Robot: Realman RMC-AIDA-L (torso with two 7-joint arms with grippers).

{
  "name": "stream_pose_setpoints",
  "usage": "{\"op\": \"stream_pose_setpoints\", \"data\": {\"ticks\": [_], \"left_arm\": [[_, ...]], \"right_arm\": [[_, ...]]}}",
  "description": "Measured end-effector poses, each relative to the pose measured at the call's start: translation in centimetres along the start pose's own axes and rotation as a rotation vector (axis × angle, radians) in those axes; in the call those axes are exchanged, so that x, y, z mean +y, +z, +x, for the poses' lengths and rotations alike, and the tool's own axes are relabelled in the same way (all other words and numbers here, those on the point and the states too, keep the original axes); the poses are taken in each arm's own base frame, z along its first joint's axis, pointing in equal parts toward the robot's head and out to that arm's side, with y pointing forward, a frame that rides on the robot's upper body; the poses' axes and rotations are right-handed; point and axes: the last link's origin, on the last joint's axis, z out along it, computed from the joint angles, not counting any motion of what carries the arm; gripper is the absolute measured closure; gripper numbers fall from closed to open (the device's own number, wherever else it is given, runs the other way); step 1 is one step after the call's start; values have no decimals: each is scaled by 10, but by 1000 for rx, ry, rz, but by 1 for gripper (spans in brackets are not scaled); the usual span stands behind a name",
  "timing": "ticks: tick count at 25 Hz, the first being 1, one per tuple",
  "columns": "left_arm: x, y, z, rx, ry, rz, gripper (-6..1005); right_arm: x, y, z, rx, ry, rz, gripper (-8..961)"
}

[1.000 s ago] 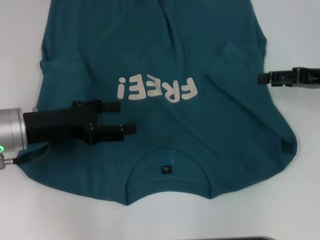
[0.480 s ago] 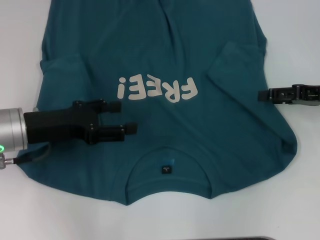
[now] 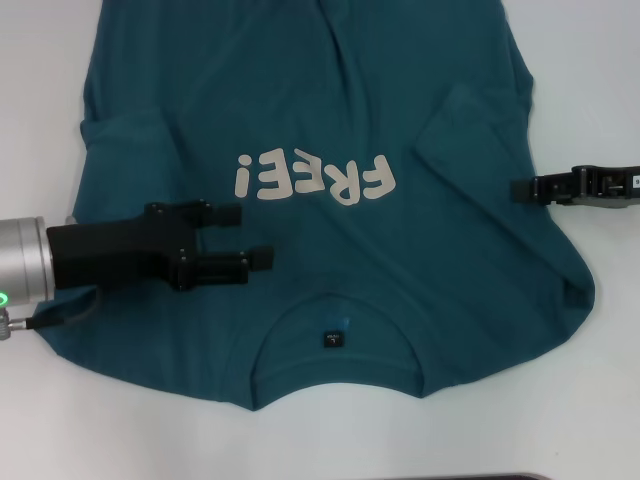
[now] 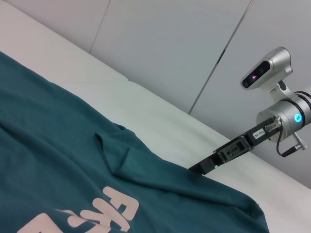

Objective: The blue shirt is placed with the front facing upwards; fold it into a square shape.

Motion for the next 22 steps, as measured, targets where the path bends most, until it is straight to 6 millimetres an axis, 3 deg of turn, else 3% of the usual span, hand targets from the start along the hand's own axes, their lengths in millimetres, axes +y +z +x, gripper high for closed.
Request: {"op": "stream_pose_setpoints", "data": {"ticks": [1, 4, 9, 15, 22], "left_arm": [[0, 0, 0, 0, -1, 1, 125], [0, 0, -1, 0, -2, 3, 125], [0, -1, -1, 0, -3, 3, 125], [0, 0, -1, 0, -2, 3, 125], [0, 0, 0, 1, 2, 2, 126]], "right_arm": [[-1, 0, 0, 4, 1, 6, 274], [-2, 0, 1, 11, 0, 17, 517], [-3, 1, 0, 12, 9, 30, 770], [-3, 1, -1, 11, 5, 30, 939], [4, 6, -2, 18, -12, 4, 938]]}}
